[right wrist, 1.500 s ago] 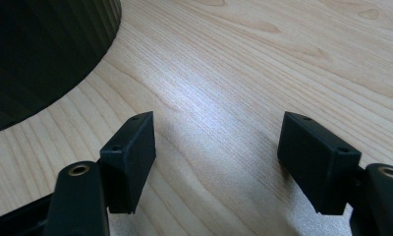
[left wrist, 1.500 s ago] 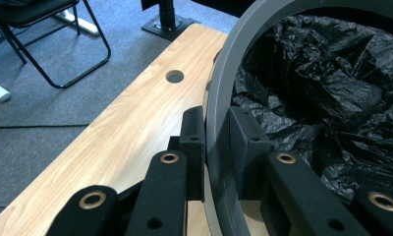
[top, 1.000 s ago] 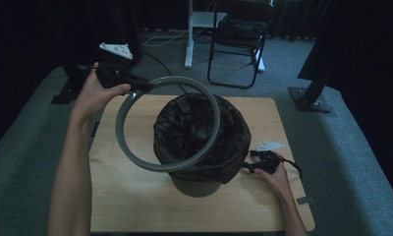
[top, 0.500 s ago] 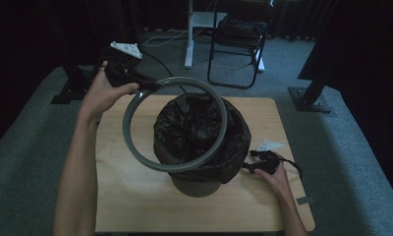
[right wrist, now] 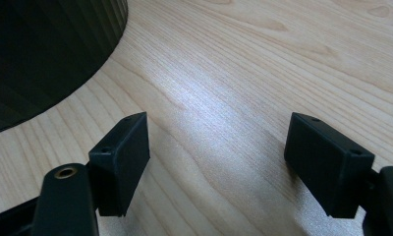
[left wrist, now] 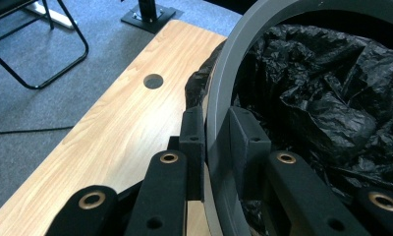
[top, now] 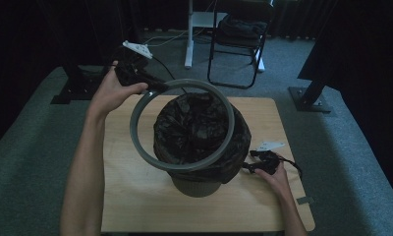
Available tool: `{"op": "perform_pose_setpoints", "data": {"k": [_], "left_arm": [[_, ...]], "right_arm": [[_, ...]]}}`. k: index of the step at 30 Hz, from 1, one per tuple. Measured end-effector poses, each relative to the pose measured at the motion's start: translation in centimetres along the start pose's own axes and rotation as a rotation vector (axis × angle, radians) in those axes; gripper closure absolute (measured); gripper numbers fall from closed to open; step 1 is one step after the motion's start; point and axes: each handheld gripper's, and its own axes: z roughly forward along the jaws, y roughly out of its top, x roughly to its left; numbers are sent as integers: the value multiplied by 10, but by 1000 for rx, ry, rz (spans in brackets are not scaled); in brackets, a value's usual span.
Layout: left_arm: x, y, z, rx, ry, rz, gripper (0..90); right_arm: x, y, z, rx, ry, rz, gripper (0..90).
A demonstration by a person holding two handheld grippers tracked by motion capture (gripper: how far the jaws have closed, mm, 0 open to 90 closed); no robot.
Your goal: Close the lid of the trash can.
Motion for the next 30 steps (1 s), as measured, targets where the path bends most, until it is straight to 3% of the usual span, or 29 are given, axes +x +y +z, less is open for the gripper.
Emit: {"op": "perform_pose_setpoints", "data": {"k": [14,30], "left_arm": [[0,7,20,9,-24,-16,776],[-5,20,34,40,-35,-1,776]], "right_arm": [[0,0,0,-3,1,0,244],[0,0,0,-3,2,0,244]]}}
